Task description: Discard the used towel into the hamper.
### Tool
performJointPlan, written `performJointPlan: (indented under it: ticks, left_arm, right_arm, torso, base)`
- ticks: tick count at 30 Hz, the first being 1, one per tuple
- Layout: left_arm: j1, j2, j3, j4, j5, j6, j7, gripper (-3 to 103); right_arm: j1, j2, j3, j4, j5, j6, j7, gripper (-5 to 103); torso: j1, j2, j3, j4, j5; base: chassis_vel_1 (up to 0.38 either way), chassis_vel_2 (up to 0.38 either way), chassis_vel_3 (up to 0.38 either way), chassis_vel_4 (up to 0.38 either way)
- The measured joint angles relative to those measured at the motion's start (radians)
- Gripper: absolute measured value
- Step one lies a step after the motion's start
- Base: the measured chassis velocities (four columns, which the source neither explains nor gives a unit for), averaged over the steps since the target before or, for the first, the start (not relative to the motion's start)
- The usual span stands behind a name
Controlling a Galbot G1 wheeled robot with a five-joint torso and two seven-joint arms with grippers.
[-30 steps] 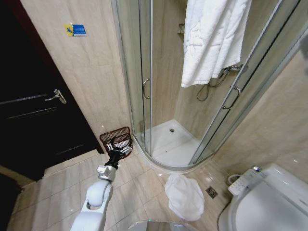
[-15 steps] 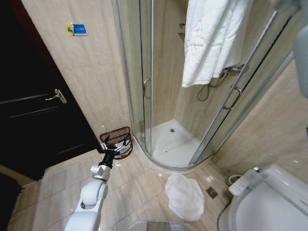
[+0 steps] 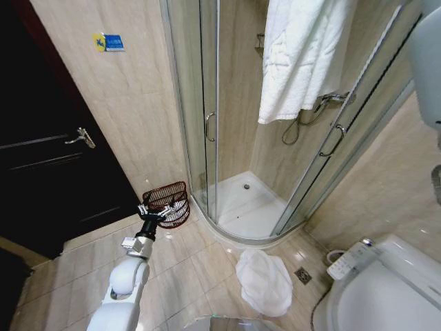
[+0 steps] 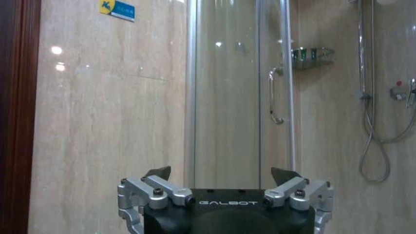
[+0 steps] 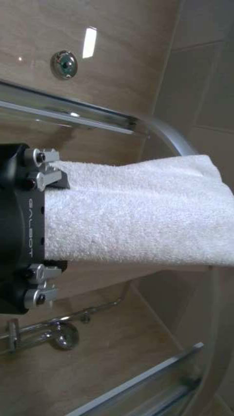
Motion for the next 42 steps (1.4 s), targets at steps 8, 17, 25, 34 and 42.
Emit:
performJointPlan:
  ticks: [8, 17, 25, 34, 42]
  left_arm:
    - [-0.002, -0.003, -0.003, 0.001, 0.0, -0.001, 0.0, 100]
    - [0.004, -0.003, -0.006, 0.008, 0.0, -0.014, 0.0, 100]
    - [0.011, -0.006, 0.001, 0.007, 0.005, -0.017, 0.001, 100]
    - [0.013, -0.022, 0.014, 0.006, 0.021, -0.021, 0.001, 100]
    - [0.013, -0.027, 0.025, 0.008, 0.031, -0.022, 0.001, 100]
  right_arm:
    - [-0.011, -0.003, 0.002, 0.004, 0.0, 0.005, -0.011, 43]
    - [-0.042, -0.05, 0.009, 0.034, 0.01, 0.006, -0.028, 19]
    - [-0.147, -0.154, 0.029, 0.147, 0.043, 0.009, -0.026, 6]
    - [-0.459, -0.249, 0.193, 0.328, 0.044, 0.013, -0.033, 6]
    - [-0.898, -0.32, 0.425, 0.509, 0.01, 0.029, -0.03, 6]
  torso:
    - [0.0, 0.0, 0.0, 0.0001, -0.0003]
    - [0.0, 0.0, 0.0, 0.0001, -0.0003]
    - [0.0, 0.0, 0.0, 0.0002, -0.0003]
    - [0.0, 0.0, 0.0, 0.0003, -0.0005]
    - [0.0, 0.0, 0.0, -0.0004, 0.0004]
  base:
    - [0.0, 0.0, 0.0, 0.0]
    - [0.0, 0.0, 0.0, 0.0]
    - [0.0, 0.0, 0.0, 0.0]
    - [0.0, 0.0, 0.0, 0.0]
    - [0.0, 0.0, 0.0, 0.0]
